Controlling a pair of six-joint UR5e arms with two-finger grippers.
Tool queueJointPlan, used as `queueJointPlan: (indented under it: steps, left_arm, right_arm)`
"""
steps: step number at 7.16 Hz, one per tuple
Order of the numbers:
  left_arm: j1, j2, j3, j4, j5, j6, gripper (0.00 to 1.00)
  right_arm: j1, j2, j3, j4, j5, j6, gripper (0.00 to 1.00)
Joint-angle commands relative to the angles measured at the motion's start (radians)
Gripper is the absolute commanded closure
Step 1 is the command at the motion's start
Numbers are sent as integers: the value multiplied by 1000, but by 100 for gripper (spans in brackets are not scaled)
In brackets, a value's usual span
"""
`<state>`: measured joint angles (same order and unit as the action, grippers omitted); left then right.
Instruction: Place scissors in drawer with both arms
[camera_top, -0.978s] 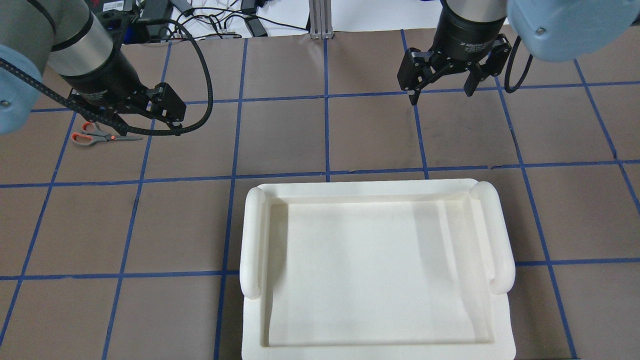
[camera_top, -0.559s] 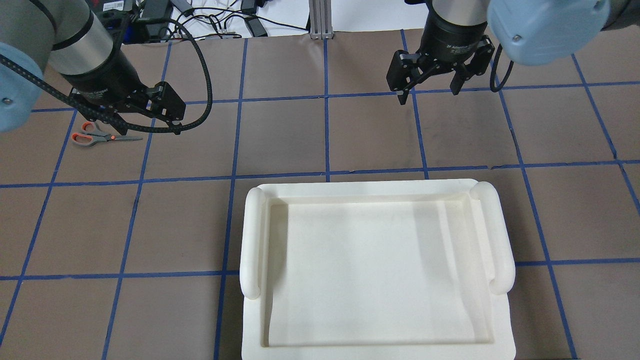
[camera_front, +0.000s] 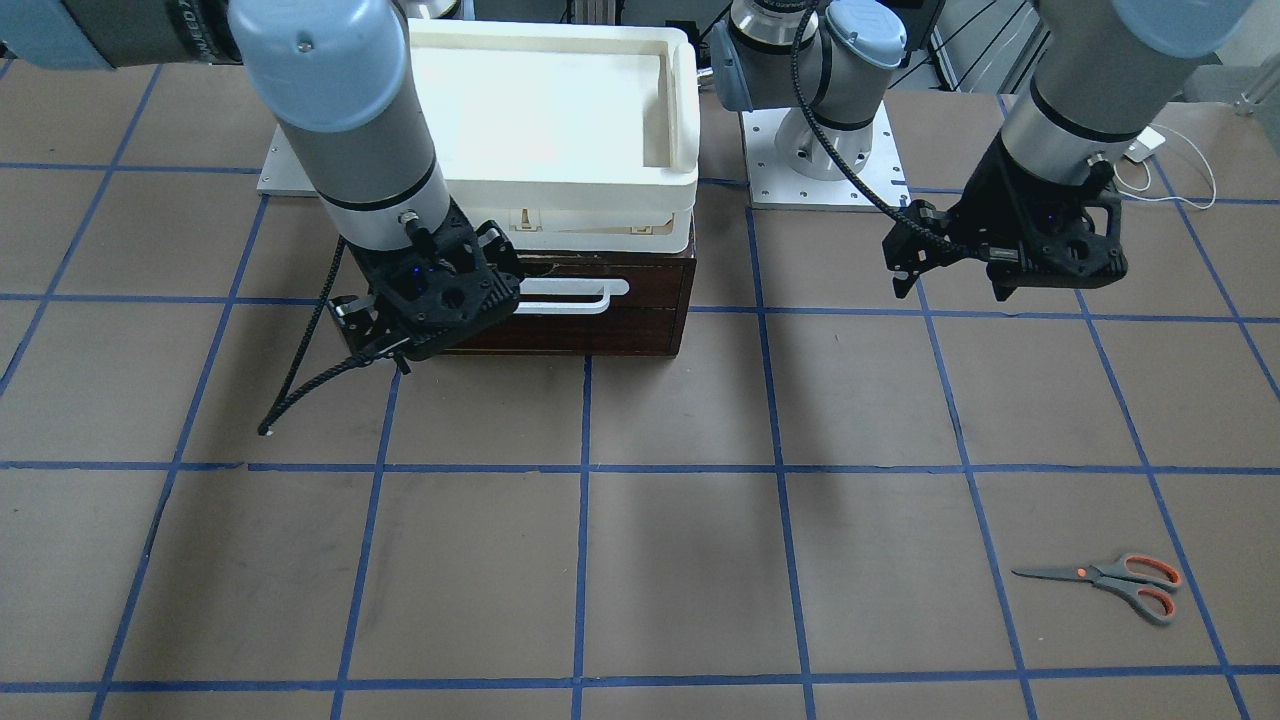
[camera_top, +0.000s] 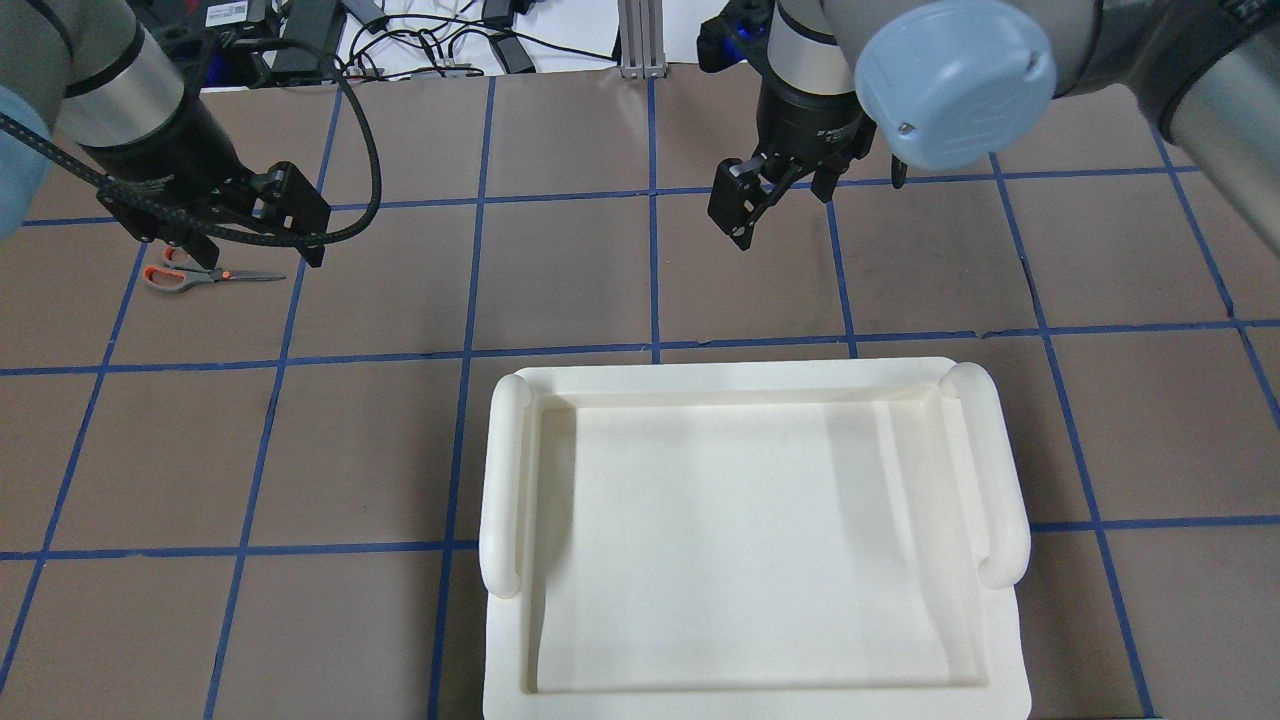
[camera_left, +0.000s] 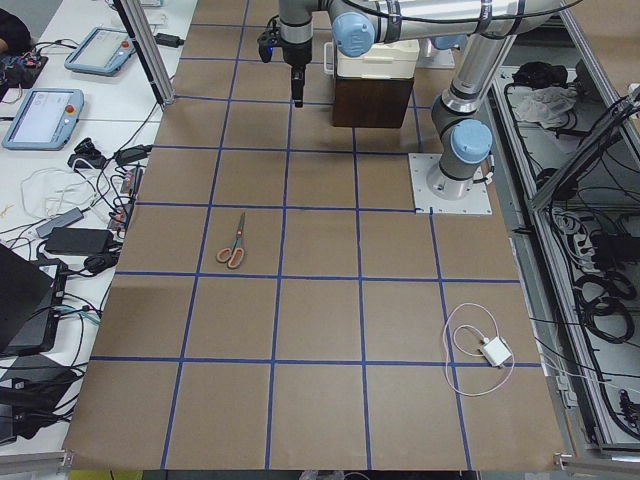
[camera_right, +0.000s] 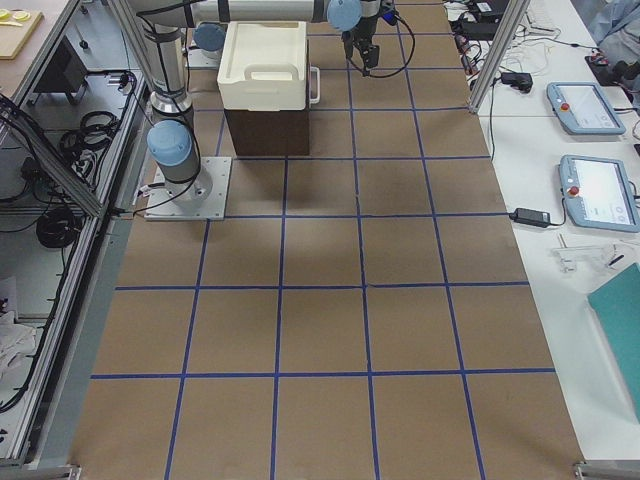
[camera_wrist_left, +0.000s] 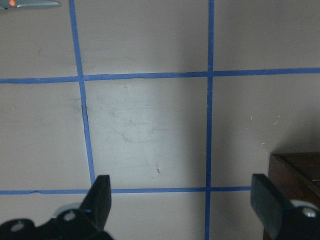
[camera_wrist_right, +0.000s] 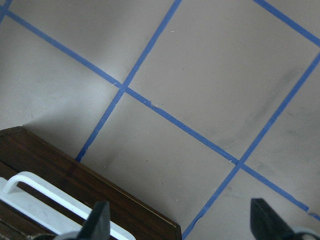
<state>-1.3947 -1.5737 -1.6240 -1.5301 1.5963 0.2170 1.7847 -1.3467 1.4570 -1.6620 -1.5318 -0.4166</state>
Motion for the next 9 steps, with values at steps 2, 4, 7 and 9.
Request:
queueJointPlan:
  steps: [2,4,7,9]
  left_arm:
    - [148,-38,3,26,5,334,0]
    - [239,-107,1,120,7,674,0]
    - [284,-201,1,243,5,1016,0]
    - [324,-268,3,312,5,1271,0]
  right_arm:
    - [45,46,9,-5,-42,-217,0]
    - [59,72,61,-18,-51,-442,0]
    - [62,103,69,-1,16,-673,0]
    - [64,109,69,-11,47,-757,0]
